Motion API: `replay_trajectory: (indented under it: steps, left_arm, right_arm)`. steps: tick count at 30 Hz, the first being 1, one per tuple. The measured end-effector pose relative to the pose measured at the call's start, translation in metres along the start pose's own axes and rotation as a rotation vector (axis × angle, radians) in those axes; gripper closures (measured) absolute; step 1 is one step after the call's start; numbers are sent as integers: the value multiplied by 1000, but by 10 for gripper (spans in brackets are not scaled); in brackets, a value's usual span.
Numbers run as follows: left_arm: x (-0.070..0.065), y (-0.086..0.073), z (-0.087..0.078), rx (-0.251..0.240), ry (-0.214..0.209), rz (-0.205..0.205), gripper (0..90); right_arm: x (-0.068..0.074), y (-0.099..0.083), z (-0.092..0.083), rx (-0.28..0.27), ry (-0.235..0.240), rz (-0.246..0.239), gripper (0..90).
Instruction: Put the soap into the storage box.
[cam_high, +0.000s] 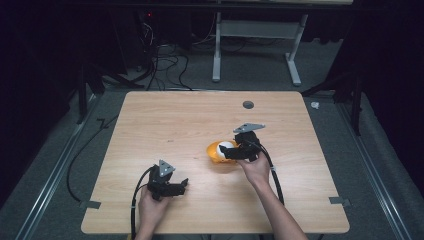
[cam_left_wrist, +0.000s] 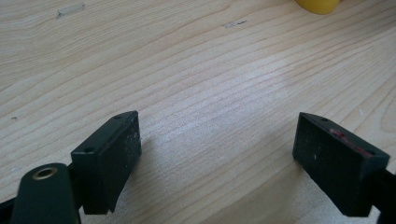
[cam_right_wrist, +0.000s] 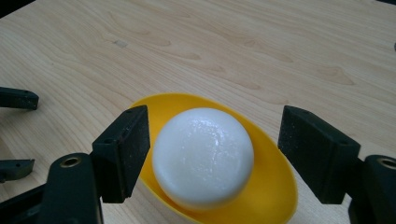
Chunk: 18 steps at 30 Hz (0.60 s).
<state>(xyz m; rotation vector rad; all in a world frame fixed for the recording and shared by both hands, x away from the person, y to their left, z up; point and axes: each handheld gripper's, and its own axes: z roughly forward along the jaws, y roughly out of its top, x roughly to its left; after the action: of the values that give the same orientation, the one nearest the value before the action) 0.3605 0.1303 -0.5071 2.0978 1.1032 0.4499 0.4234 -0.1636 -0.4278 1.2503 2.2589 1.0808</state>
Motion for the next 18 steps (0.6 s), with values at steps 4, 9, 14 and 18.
replay_trajectory:
  steps: [4,9,14,18]
  left_arm:
    - [0,0,0,0,0,0,157]
    - [0,0,0,0,0,0,158]
    - [0,0,0,0,0,0,157]
    - [0,0,0,0,0,0,157]
  right_arm:
    - [-1,0,-5,-14,-2,4,264]
    - [-4,0,-11,-29,-6,5,265]
    - [-6,0,-18,-45,-5,11,270]
    - [-7,-1,-20,-47,-9,11,270]
